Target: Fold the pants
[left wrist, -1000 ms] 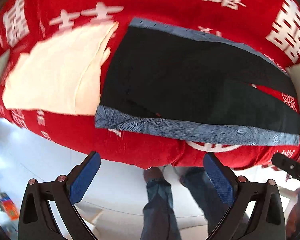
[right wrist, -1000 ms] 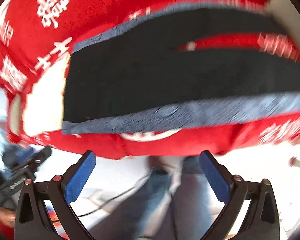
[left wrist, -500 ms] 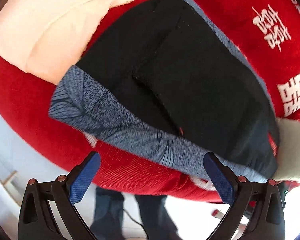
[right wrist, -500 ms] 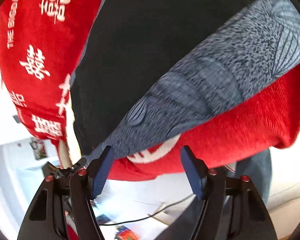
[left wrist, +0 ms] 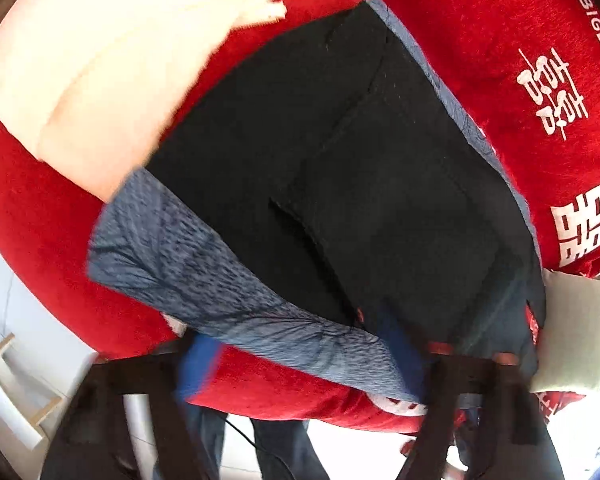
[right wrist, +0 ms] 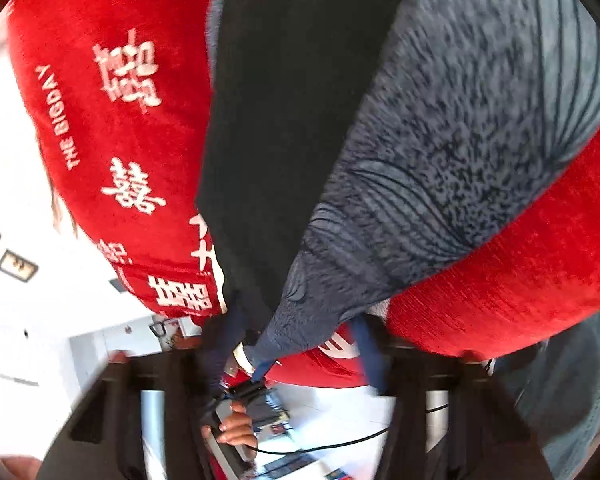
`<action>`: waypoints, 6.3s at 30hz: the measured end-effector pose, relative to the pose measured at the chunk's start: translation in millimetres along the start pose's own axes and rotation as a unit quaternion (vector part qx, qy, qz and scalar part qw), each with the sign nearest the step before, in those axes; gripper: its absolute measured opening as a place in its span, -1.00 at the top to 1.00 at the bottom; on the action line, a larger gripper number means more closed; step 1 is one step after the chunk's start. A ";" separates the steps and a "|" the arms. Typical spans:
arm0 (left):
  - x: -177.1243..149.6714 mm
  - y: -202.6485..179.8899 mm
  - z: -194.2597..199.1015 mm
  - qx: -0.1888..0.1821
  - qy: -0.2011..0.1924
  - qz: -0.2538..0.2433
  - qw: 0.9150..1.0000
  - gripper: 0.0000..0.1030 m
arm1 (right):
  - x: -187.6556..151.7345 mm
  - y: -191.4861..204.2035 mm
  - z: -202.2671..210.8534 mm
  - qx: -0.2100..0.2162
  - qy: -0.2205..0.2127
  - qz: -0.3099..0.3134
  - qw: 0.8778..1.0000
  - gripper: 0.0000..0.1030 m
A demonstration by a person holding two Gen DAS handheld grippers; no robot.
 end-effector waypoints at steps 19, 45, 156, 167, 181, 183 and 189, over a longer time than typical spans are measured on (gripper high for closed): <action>84.0 -94.8 73.8 -0.060 -0.056 -0.069 0.994 0.72 | 43.6 139.6 34.0 -0.051 -0.020 0.148 0.987 0.89; 242.3 -161.8 -80.1 0.128 -0.082 -0.148 0.977 -0.38 | 248.4 191.3 -111.8 -0.203 0.069 0.236 0.948 0.34; -79.4 -532.7 -191.2 -0.082 0.122 -0.313 0.938 0.81 | 223.4 66.9 275.2 -0.169 -0.075 0.264 0.947 0.95; -17.0 -594.4 -243.3 -0.056 0.072 -0.305 0.948 0.81 | 387.2 125.4 274.9 -0.272 -0.099 0.329 0.899 0.95; -42.4 -546.8 -278.0 0.069 0.089 -0.349 0.930 0.80 | 416.4 136.9 241.9 -0.359 -0.074 0.383 0.848 -0.17; -48.5 -538.0 -284.7 0.079 0.096 -0.350 0.929 0.80 | 414.8 143.0 249.1 -0.368 -0.093 0.386 0.841 -0.32; -53.3 -529.6 -291.4 0.098 0.094 -0.356 0.924 0.80 | 415.1 155.2 275.1 -0.363 -0.130 0.364 0.848 -0.17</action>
Point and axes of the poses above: each gripper's, at about its wrist camera, not at the fingertips, and z roughly against the way its jaws point, y to its left, x to its top, the point moved 5 cm from there along -z, roughly the way its jaws point, and after that the axes turned 7 degrees about -x, right-handed, at the moved point
